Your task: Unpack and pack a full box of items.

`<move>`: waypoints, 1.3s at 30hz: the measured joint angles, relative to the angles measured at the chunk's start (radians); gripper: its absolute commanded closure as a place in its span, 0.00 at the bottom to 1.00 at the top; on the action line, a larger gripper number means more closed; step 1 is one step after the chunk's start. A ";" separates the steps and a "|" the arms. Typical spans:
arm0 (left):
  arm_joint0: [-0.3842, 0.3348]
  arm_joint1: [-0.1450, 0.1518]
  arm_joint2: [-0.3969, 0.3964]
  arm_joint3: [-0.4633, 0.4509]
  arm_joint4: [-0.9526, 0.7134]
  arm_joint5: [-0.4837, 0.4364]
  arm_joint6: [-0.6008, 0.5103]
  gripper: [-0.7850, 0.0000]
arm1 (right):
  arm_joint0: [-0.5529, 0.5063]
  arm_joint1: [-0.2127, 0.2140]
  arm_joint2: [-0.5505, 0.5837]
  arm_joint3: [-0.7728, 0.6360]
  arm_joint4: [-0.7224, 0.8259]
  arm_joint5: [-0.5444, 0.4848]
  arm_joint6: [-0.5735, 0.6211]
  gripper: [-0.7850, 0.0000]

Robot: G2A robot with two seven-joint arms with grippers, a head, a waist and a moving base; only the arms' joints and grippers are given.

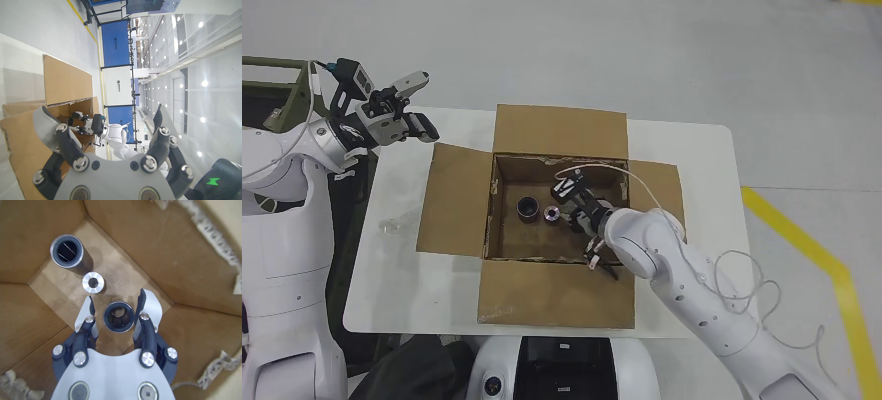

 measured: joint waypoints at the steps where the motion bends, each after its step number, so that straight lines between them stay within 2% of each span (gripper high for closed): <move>1: 0.000 0.000 0.000 0.000 0.000 0.000 0.000 0.00 | -0.011 0.003 0.011 -0.021 0.000 -0.006 0.001 0.40; 10: 0.000 0.000 0.000 0.000 0.000 0.000 0.000 0.00 | -0.143 0.036 0.120 -0.230 0.043 -0.101 -0.005 0.38; 15: 0.000 0.000 0.000 0.000 0.000 0.000 0.000 0.00 | -0.206 0.055 0.219 -0.300 0.165 -0.187 -0.015 0.29; 24: 0.000 0.000 0.000 0.000 0.000 0.000 0.000 0.00 | -0.333 0.093 0.478 -0.390 0.434 -0.337 -0.066 0.24; 27: 0.000 0.000 0.000 0.000 0.000 0.000 0.000 0.00 | -0.366 0.104 0.559 -0.392 0.535 -0.379 -0.069 0.02; 28: 0.000 0.000 0.000 0.000 0.000 0.000 0.000 0.00 | -0.373 0.107 0.581 -0.384 0.574 -0.396 -0.063 0.00; 33: 0.000 0.000 0.000 0.000 0.000 0.000 0.000 0.00 | -0.392 0.127 0.709 -0.302 0.810 -0.482 -0.023 0.00; 39: 0.000 0.000 0.000 0.000 0.000 0.000 0.000 0.00 | -0.410 0.147 0.824 -0.198 1.020 -0.555 0.013 0.00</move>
